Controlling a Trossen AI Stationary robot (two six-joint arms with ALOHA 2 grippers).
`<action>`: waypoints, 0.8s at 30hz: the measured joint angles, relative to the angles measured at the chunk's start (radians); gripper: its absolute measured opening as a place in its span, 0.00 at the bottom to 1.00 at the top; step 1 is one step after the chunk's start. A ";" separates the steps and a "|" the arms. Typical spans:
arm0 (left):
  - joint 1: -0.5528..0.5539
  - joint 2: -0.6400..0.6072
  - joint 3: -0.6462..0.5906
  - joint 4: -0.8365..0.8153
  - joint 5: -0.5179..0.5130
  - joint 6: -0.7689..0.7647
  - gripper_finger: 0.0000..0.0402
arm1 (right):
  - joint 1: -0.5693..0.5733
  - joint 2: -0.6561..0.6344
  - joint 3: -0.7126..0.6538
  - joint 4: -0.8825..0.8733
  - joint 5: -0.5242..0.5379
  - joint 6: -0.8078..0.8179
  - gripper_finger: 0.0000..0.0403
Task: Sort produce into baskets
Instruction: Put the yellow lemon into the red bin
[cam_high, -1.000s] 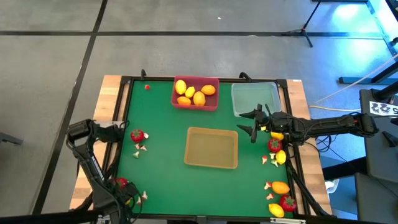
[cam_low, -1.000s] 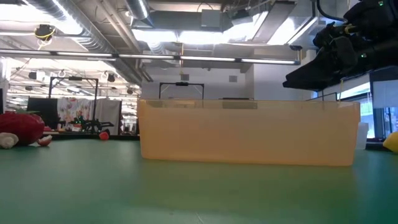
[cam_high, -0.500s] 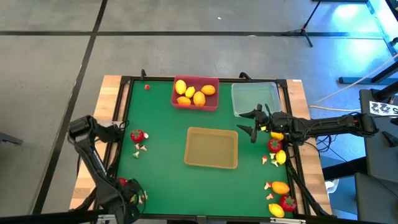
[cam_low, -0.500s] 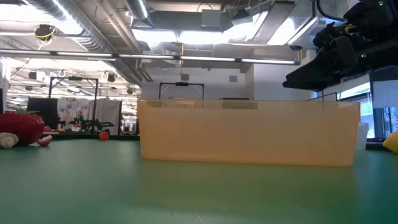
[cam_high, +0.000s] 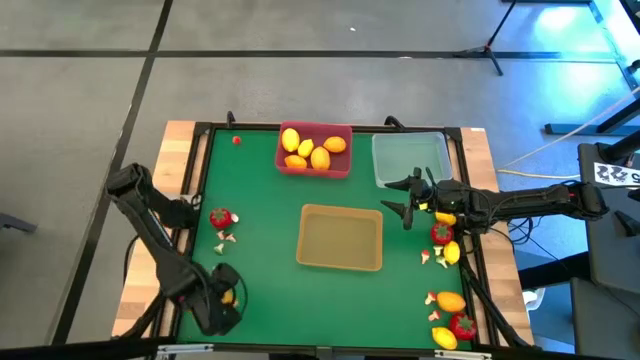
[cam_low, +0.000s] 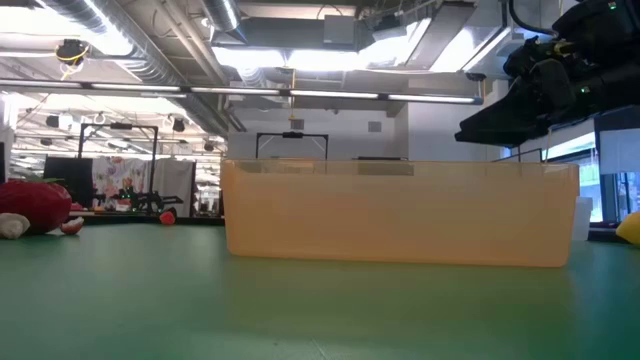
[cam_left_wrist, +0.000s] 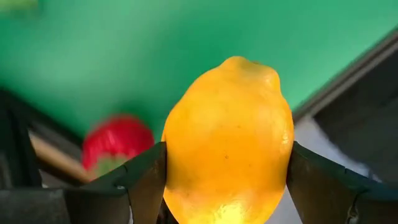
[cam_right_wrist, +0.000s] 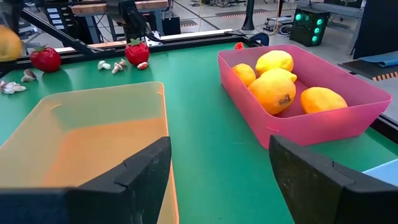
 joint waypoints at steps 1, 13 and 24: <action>0.012 -0.016 0.000 -0.014 -0.037 0.017 0.69 | 0.000 0.000 0.000 -0.001 0.000 0.004 0.67; 0.217 -0.141 0.000 -0.159 -0.244 0.246 0.69 | 0.000 0.000 0.000 -0.020 0.000 0.023 0.67; 0.485 -0.175 -0.009 -0.152 -0.409 0.657 0.69 | 0.000 0.000 0.000 -0.014 0.064 0.025 0.67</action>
